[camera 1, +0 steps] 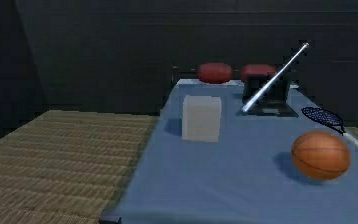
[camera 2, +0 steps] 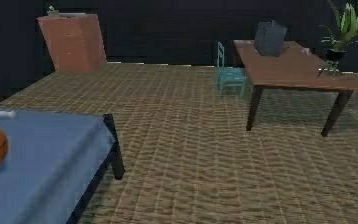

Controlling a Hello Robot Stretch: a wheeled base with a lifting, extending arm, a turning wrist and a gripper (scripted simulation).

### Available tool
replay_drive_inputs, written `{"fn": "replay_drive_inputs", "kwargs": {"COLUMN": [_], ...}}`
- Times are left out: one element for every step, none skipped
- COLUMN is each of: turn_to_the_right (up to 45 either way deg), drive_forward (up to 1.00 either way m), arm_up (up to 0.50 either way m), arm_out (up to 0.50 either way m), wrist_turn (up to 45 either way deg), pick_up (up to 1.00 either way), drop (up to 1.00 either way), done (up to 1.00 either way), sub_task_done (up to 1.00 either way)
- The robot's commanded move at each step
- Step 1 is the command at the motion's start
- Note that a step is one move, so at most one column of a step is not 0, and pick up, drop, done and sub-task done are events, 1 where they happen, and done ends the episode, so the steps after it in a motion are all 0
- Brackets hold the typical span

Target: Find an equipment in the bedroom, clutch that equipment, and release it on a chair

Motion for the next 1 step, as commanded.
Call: {"fn": "replay_drive_inputs", "kwargs": {"turn_to_the_right": [45.0], "drive_forward": [0.00], "arm_up": [0.00], "arm_out": [0.00], "wrist_turn": [0.0], "pick_up": [0.00], "drop": [0.00], "done": [0.00], "sub_task_done": [0.00]}}
